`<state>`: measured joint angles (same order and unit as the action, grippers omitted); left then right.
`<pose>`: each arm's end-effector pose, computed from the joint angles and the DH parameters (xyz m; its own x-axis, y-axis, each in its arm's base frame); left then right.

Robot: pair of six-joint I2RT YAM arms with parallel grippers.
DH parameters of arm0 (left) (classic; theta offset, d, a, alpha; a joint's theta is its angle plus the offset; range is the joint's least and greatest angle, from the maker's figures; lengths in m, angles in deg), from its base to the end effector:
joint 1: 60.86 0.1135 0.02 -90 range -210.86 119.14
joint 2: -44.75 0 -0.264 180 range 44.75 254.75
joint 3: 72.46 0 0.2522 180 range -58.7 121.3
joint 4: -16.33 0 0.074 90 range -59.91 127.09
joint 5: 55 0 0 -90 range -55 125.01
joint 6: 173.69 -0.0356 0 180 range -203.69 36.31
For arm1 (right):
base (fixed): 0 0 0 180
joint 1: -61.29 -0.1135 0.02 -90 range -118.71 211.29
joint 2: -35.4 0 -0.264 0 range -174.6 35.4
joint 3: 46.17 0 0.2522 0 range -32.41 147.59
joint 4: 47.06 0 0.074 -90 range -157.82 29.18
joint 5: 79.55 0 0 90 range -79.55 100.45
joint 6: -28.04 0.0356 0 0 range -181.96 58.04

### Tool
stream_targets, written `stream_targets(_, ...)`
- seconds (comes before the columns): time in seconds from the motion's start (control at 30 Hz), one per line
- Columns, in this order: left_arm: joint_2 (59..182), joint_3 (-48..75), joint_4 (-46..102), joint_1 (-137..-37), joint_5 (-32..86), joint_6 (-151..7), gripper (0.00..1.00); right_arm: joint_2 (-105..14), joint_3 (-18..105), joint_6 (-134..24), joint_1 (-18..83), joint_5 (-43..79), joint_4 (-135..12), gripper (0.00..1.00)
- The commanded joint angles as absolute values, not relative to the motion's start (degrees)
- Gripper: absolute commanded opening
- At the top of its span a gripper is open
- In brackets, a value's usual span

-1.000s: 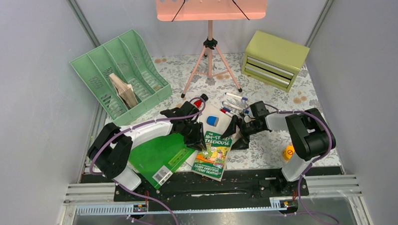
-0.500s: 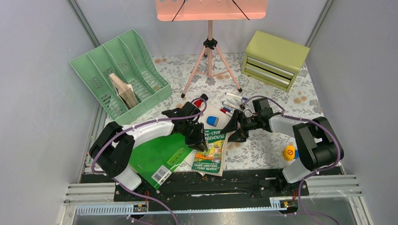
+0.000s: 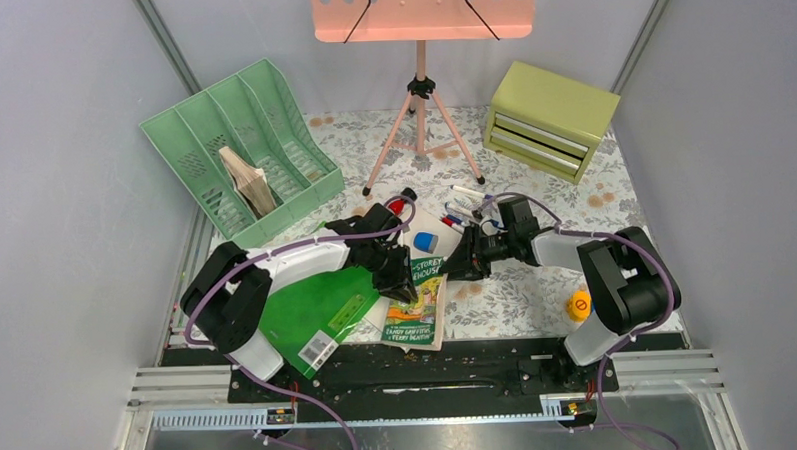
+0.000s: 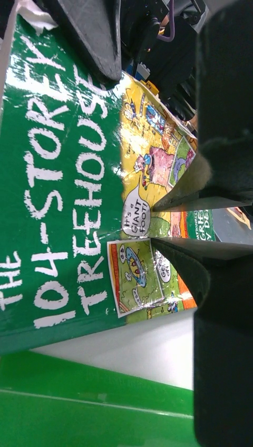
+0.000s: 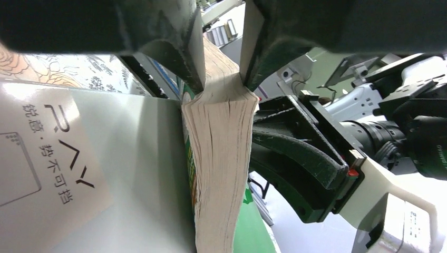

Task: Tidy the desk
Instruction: Pick up the book from the center of the board, then place the book in the storage box.

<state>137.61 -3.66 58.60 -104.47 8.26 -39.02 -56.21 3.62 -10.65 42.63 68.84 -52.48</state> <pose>0.2105 -0.2226 0.1775 -0.9966 0.0823 0.0042 0.0649 0.8154 -0.5753 0.2539 0.1178 0.1412 -0.9933 0.0964 0.0636 0.0957 0.3781 0.9208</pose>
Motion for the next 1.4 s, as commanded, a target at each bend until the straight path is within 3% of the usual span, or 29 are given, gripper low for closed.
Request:
stream_targets(0.0,137.53,-2.62,55.7,-104.82,7.49,-38.82,0.25,-55.55,5.42,-10.39,41.34,70.57,-51.59,0.24)
stream_targets(0.1,136.34,-2.72,55.66,-104.81,8.42,-39.03,0.28,-53.72,6.27,-12.31,41.33,69.65,-54.38,0.07)
stream_targets(0.17,135.01,-2.54,55.98,-104.81,9.27,-39.46,0.32,-52.29,7.05,-13.7,41.29,69.25,-56.4,0.0)
stream_targets(0.43,126.47,5.21,67.57,-104.78,23.26,-45.99,0.53,-45.69,15.14,-24.43,41.34,68.38,-71.82,0.0)
stream_targets(0.47,125.11,6.23,69.18,-104.77,26.09,-46.36,0.63,-44.85,16.36,-25.44,41.34,68.37,-73.28,0.0)
stream_targets(0.67,116.71,7.7,73.35,-101.89,33.4,-47.93,0.8,-39.01,21.96,-23.03,41.33,69.74,-72.58,0.0)
stream_targets(0.97,103.13,-4.86,58.5,-88.92,8.15,-47.76,0.86,-36.47,23.2,-4.04,41.29,73.97,-48.46,0.0)
stream_targets(1.1,100.9,-9.19,51.27,-87.99,-0.46,-45.25,0.86,-37.23,23.03,0.31,41.32,75.23,-43.01,0.0)
stream_targets(1.37,101.56,-13.35,36.09,-88.01,-12.55,-36.8,0.76,-36.96,21.37,0.63,41.34,75.24,-42.35,0.0)
